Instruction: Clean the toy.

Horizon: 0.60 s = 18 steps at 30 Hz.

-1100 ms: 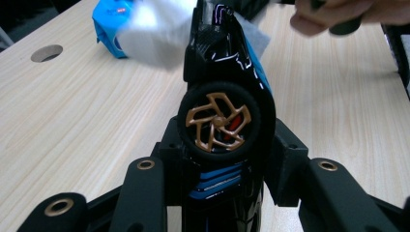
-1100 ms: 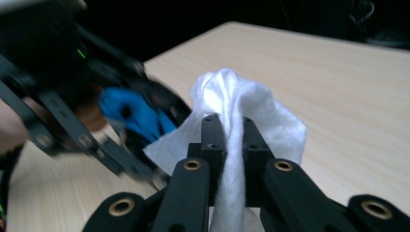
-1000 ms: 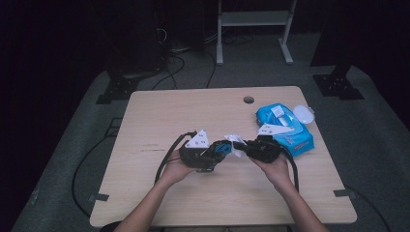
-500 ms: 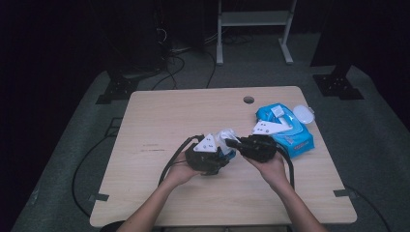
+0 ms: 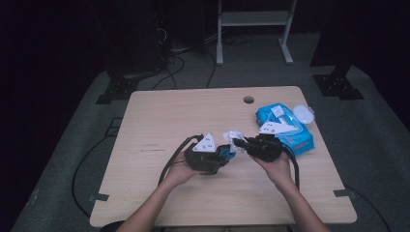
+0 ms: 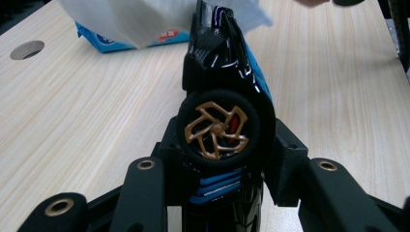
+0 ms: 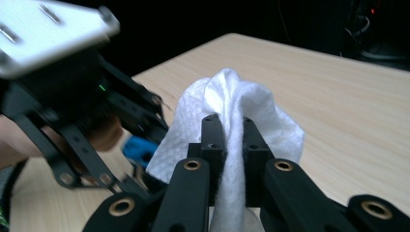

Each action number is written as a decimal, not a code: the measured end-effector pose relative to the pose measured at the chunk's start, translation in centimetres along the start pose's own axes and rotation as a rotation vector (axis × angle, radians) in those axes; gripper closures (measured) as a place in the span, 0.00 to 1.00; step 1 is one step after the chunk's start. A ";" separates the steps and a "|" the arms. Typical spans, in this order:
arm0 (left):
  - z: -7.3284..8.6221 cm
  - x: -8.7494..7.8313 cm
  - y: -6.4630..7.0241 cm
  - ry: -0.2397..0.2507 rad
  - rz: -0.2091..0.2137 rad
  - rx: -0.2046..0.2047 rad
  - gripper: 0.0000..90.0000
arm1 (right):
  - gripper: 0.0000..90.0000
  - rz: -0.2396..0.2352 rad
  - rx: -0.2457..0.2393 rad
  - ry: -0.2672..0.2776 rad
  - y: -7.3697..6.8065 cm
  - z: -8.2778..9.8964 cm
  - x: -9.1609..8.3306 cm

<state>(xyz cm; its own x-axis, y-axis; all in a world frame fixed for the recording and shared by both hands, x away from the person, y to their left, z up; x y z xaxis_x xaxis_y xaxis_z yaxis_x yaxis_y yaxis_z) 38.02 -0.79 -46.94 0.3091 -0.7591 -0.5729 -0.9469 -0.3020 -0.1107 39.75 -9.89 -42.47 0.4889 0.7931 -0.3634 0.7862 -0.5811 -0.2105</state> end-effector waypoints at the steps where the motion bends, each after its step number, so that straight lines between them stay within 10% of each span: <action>1: 0.1 0.0 0.0 -0.005 0.000 0.004 0.65 | 0.93 -0.002 0.012 -0.001 0.2 0.2 0.0; 18: 0.2 -0.5 -0.8 0.019 -0.009 -0.028 0.65 | 0.93 0.005 0.030 -0.046 0.7 1.5 1.0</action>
<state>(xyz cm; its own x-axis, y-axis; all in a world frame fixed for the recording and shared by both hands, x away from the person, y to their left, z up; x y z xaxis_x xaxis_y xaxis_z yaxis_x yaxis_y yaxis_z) 38.61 -0.05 -46.73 0.3198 -0.7671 -0.5561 -0.9412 -0.3248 -0.0933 40.21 -9.75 -44.39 0.4741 0.7813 -0.4060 0.7716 -0.5908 -0.2358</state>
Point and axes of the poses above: each handheld gripper's, and its own axes: x roughly forward along the jaws, z roughly out of its underside, y roughly to its right, the point moved 10 cm from there along x, roughly forward along the jaws, and after that the axes turned 3 degrees about -z, right-handed, at the moved point
